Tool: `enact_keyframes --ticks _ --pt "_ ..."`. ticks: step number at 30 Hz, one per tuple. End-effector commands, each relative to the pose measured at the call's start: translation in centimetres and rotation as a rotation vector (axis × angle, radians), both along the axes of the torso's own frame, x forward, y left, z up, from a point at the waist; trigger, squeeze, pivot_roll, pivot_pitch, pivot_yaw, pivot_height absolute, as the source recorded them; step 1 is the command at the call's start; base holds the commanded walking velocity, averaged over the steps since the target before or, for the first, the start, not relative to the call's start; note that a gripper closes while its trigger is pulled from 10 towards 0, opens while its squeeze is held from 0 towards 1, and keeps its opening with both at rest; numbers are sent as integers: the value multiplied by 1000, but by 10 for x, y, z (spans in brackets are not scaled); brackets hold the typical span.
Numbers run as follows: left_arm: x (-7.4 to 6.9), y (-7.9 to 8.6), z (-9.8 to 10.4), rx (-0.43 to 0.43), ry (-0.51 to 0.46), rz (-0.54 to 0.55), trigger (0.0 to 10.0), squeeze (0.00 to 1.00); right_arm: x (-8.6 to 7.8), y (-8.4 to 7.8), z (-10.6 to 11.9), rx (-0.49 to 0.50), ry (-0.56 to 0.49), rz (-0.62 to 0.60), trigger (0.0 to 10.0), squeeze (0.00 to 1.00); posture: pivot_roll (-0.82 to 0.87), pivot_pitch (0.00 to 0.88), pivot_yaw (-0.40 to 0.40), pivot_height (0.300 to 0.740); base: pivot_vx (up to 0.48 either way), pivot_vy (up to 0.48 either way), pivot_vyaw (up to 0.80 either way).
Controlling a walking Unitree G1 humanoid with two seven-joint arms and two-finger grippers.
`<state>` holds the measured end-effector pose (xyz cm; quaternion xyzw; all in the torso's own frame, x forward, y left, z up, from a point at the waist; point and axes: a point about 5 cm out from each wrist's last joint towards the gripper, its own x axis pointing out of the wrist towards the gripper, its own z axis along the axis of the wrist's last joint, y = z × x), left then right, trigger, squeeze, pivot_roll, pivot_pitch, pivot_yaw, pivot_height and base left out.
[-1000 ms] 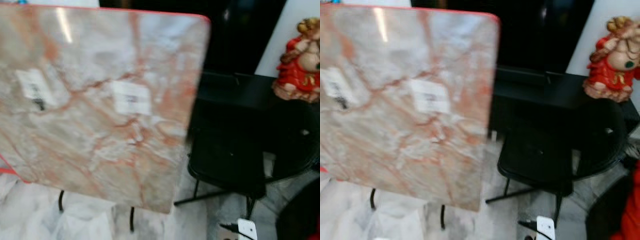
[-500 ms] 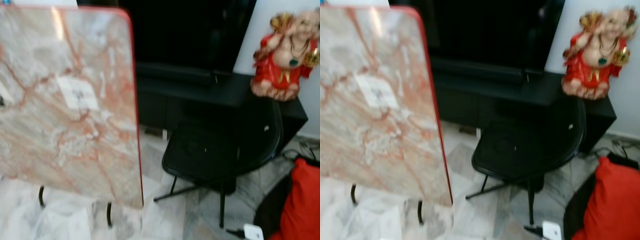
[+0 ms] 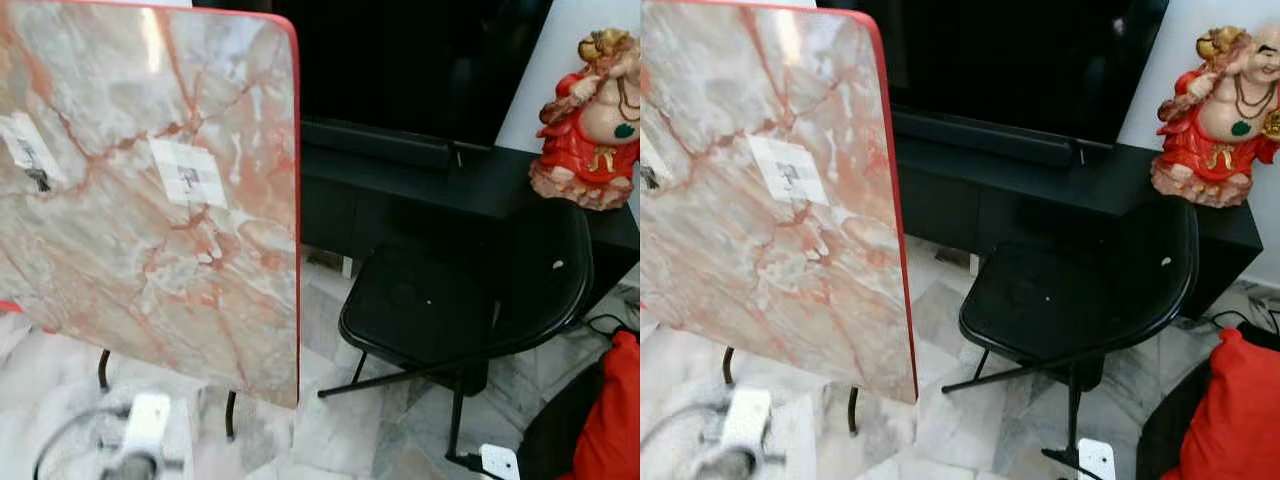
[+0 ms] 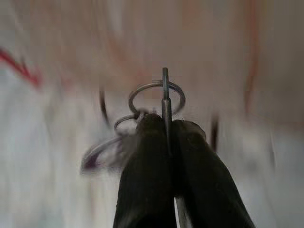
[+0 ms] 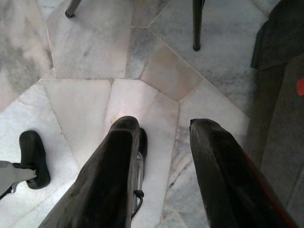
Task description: Hang keys on a hook
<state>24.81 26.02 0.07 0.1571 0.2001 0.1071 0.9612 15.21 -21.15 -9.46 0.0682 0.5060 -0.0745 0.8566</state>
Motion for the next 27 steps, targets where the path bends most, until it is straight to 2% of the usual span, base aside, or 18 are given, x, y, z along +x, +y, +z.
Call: enact_keyframes --ticks 1,3,5,7,9,16,17,19,22,27 --pt "7 -16 12 9 -73 -41 10000 0 2 -5 2 -13 -4 1 10000 0 71 0 -56 740 0 0 0" --pt "11 -28 27 12 -143 -61 10000 0 2 -5 2 -14 -4 3 10000 0 75 0 -59 740 0 0 0" --pt "12 -32 31 12 -160 -67 10000 0 2 -5 2 -14 -4 3 10000 0 75 0 -59 740 0 0 0" --pt "12 -43 42 18 -206 -92 10000 0 3 -6 2 -13 -4 5 10000 0 76 0 -60 740 0 0 0" --pt "9 -59 68 2 -275 -102 10000 0 3 -6 2 -11 -7 8 10000 0 74 0 -63 740 0 0 0" --pt "21 -77 121 -8 -433 -115 10000 0 5 -6 3 -6 -15 11 10000 0 87 0 -77 740 0 0 0" --pt "21 -77 121 -8 -433 -115 10000 0 5 -6 3 -6 -15 11 10000 0 87 0 -77 740 0 0 0" --pt "23 -79 138 -26 -466 -113 10000 0 6 -5 4 -3 -17 12 10000 0 86 0 -77 740 0 0 0" --pt "28 -74 151 -36 -500 -93 10000 0 6 -5 4 -1 -18 11 10000 0 85 0 -81 740 0 0 0" --pt "35 -71 166 -44 -540 -86 10000 0 7 -5 4 0 -19 12 10000 0 84 0 -83 740 0 0 0"
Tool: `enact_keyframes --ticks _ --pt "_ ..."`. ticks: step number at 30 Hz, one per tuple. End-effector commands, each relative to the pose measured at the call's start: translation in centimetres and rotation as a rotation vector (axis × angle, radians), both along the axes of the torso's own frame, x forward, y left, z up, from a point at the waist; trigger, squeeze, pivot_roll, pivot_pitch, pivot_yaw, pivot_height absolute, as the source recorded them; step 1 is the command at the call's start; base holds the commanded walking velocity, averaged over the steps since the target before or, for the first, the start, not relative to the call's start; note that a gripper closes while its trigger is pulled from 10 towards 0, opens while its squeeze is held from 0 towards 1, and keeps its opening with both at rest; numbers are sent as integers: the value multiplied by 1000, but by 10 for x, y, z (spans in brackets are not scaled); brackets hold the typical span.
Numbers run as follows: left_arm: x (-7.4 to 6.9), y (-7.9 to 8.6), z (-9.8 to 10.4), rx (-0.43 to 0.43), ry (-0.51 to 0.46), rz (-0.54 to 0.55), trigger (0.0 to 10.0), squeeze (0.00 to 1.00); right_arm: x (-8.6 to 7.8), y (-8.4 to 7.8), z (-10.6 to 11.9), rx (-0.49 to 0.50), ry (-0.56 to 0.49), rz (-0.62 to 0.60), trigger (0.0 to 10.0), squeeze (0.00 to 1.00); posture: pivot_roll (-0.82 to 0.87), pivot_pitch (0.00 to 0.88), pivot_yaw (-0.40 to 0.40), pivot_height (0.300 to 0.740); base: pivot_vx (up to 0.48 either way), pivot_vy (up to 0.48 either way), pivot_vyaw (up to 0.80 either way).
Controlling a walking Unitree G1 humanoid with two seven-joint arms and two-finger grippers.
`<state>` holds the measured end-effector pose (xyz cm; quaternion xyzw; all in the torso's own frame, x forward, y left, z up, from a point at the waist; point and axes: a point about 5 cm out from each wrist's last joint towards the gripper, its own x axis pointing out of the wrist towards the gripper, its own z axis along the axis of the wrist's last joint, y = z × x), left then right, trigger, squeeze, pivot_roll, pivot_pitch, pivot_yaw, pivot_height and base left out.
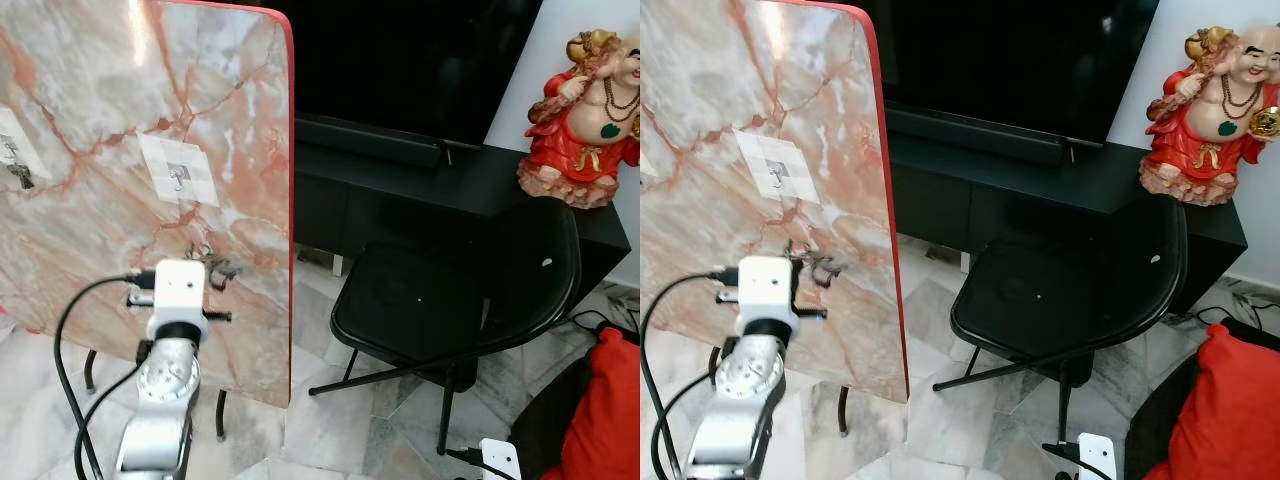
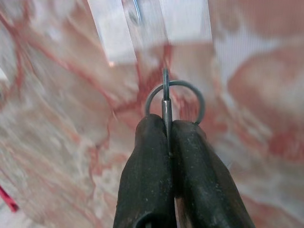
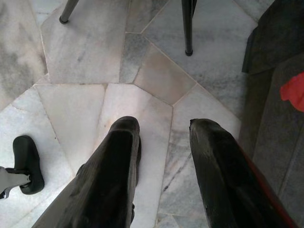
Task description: Hang keys on a hook
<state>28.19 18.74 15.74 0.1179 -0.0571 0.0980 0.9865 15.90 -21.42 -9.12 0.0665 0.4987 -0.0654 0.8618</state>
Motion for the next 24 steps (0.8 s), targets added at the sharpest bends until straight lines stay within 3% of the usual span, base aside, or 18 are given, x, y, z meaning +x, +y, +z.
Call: enact_keyframes --ticks 1,15,24 --pt "3 3 10 -15 -25 1 10000 0 0 -2 1 -5 -1 -4 10000 0 82 0 -83 740 0 0 0" --pt "16 18 18 -66 -49 -22 10000 0 2 -2 1 -5 -5 -2 10000 0 81 0 -86 740 0 0 0" --pt "21 18 21 -75 -65 -36 10000 0 3 -1 2 -6 -6 6 10000 0 77 0 -83 740 0 0 0"
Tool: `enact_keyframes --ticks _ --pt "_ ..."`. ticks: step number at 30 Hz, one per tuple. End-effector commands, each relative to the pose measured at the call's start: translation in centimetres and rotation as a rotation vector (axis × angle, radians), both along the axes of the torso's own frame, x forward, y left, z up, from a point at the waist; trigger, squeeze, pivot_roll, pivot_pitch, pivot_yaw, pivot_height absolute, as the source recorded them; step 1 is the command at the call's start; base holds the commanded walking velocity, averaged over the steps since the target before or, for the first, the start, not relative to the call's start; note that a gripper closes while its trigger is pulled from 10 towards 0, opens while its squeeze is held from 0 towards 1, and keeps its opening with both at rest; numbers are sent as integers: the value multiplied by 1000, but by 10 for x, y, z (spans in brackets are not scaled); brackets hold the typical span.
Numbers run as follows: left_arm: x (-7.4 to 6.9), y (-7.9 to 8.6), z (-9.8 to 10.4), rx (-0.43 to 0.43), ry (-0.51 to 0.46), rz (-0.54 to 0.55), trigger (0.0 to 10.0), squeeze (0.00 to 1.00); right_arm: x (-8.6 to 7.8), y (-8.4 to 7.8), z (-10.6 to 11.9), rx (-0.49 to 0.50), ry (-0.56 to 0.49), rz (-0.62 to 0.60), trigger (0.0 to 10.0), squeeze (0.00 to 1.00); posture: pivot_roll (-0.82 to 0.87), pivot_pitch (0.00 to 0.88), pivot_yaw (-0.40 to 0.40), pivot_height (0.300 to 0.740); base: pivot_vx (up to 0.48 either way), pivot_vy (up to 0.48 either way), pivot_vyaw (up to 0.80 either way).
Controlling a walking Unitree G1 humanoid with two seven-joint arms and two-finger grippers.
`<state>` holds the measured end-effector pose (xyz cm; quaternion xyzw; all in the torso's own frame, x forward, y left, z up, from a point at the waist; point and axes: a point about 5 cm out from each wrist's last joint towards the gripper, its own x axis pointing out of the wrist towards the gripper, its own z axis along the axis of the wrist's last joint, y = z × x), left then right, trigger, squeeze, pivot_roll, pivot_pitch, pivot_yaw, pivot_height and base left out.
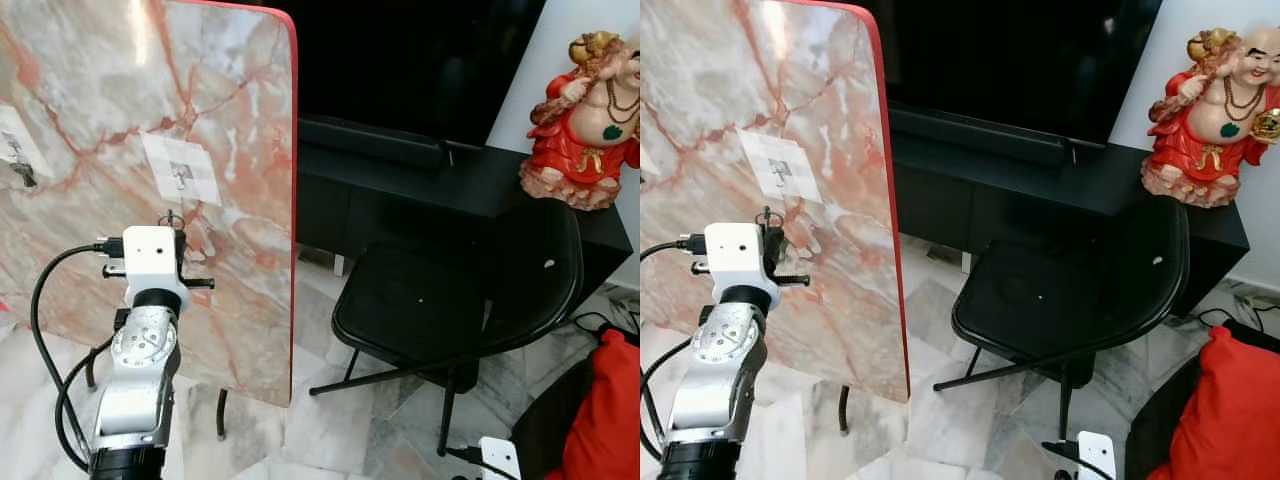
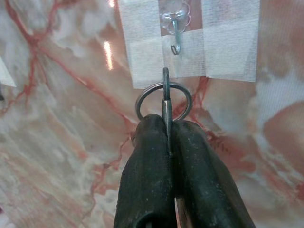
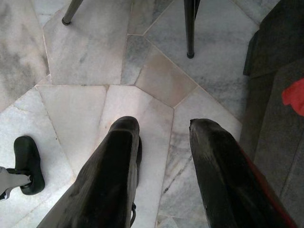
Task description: Hang keys on a hook
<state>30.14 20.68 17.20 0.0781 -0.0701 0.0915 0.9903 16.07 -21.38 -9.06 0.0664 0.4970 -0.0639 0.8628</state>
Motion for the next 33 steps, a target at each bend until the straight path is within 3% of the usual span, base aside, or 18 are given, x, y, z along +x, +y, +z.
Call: enact_keyframes --ticks 1,33 --pt "2 -1 6 1 -36 -15 10000 0 2 -2 1 -8 -2 8 10000 0 77 0 -83 740 0 0 0" --pt "2 -21 20 -18 -122 -111 10000 0 2 -2 1 -6 -2 22 10000 0 82 0 -88 740 23 0 46"
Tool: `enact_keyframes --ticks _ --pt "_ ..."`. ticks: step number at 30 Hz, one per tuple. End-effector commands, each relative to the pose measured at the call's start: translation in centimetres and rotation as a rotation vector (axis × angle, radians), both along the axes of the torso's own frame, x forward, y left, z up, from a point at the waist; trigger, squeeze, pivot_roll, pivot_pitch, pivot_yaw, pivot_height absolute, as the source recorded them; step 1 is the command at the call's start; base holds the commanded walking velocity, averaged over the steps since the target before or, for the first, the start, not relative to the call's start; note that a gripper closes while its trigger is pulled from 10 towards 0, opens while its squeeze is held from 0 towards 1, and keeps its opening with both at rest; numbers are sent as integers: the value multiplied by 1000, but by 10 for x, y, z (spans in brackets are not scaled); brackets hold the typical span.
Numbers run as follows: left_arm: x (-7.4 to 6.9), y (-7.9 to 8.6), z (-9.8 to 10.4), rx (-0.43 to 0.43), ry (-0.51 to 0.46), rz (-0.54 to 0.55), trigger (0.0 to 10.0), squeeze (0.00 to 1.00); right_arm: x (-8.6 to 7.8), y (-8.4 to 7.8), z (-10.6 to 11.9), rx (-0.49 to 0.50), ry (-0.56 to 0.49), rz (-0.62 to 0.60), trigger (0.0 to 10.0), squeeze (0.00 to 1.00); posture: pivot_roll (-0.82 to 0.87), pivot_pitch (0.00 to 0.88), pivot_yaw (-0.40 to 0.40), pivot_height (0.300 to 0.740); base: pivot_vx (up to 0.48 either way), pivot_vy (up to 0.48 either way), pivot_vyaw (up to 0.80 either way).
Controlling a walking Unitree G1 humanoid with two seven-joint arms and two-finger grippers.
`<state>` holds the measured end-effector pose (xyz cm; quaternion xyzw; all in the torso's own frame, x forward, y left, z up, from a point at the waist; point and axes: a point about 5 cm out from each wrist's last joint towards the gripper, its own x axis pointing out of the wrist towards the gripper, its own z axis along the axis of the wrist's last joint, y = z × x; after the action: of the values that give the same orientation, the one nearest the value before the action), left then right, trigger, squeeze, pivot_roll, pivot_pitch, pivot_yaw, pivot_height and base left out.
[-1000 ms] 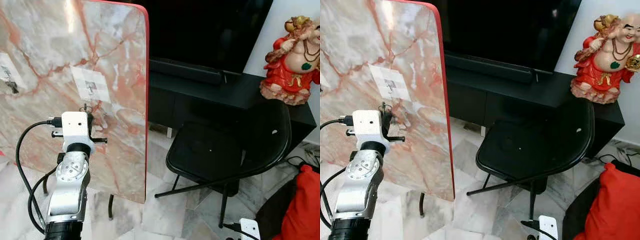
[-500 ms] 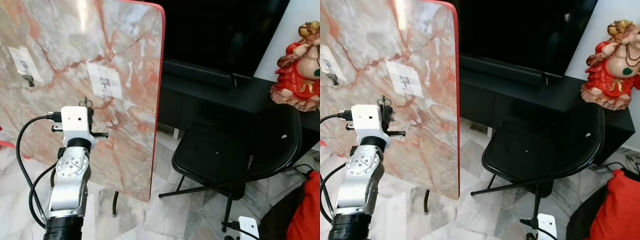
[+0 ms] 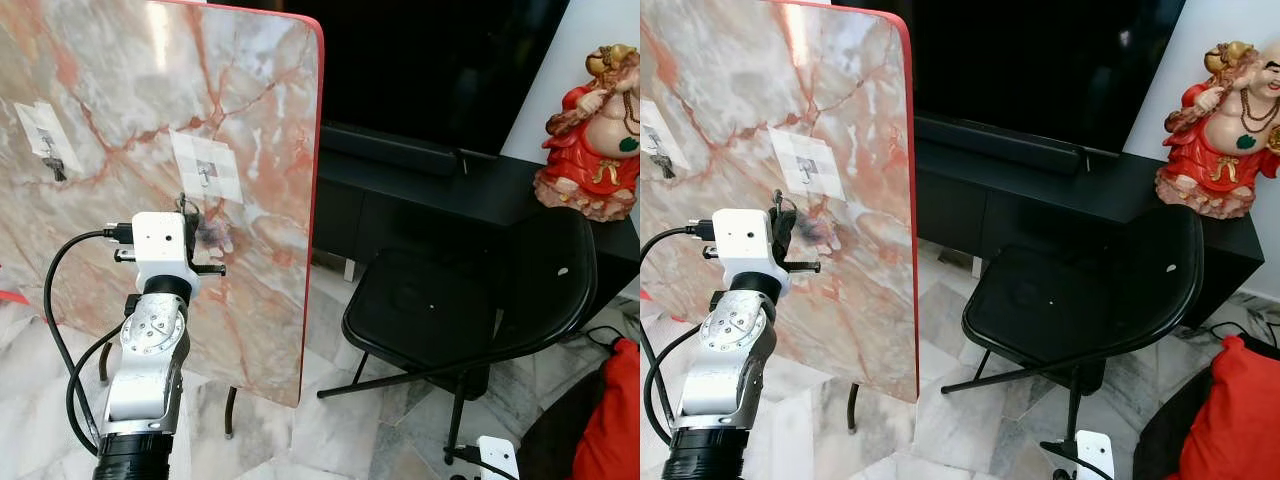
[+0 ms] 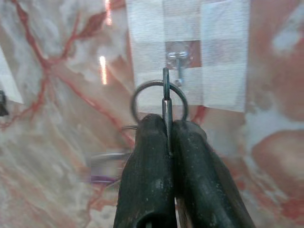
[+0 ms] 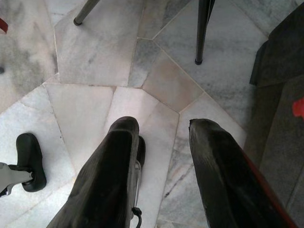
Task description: Hang keys on a hook
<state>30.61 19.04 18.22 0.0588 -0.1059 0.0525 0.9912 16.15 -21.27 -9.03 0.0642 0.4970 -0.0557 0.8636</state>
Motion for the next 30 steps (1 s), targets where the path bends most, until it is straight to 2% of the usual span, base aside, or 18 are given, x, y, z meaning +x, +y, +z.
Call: enact_keyframes --ticks 1,17,30 --pt "-3 -4 10 7 -55 -24 10000 0 1 -3 1 -10 -1 6 10000 0 82 0 -88 740 251 0 0" --pt "-2 -9 14 -2 -80 -51 10000 0 1 -3 1 -8 2 14 10000 0 81 0 -87 740 278 0 0" --pt "-3 -9 15 -2 -84 -56 10000 0 1 -3 1 -6 0 12 10000 0 82 0 -87 740 0 0 0"
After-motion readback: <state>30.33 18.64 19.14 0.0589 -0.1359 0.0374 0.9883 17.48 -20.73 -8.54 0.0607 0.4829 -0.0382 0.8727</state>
